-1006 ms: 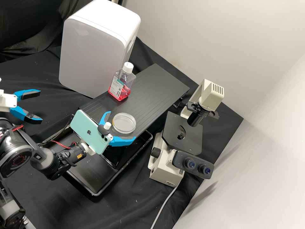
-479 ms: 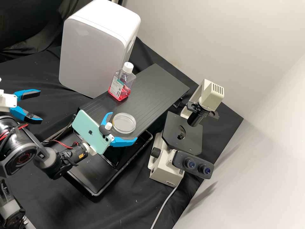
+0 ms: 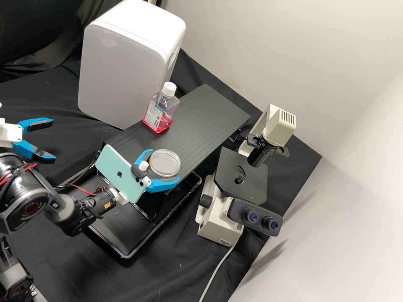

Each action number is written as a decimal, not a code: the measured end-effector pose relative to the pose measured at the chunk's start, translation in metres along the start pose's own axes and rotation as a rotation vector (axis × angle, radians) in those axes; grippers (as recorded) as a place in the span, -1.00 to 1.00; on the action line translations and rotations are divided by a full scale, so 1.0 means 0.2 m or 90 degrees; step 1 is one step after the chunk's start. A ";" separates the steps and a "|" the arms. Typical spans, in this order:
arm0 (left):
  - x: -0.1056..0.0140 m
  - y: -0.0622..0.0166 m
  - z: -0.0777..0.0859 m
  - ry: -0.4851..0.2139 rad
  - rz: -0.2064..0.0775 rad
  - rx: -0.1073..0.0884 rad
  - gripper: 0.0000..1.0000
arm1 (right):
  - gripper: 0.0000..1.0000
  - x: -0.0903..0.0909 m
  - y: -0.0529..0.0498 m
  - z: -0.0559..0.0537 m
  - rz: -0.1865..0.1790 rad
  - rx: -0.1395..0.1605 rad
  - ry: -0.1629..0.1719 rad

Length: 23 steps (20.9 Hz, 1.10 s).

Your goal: Place the lid on the petri dish

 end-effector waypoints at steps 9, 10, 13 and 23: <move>0.00 -0.001 0.00 0.000 0.000 0.000 1.00 | -1.00 0.01 0.00 0.00 0.002 0.000 0.002; 0.00 -0.001 0.00 0.000 0.000 0.000 1.00 | -1.00 0.01 0.00 0.00 0.002 0.000 0.002; 0.00 -0.001 0.00 0.000 0.000 0.000 1.00 | -1.00 0.01 0.00 0.00 0.001 0.004 0.003; 0.00 -0.001 0.00 0.000 0.000 0.000 1.00 | 1.00 0.01 0.00 -0.01 -0.008 -0.001 0.012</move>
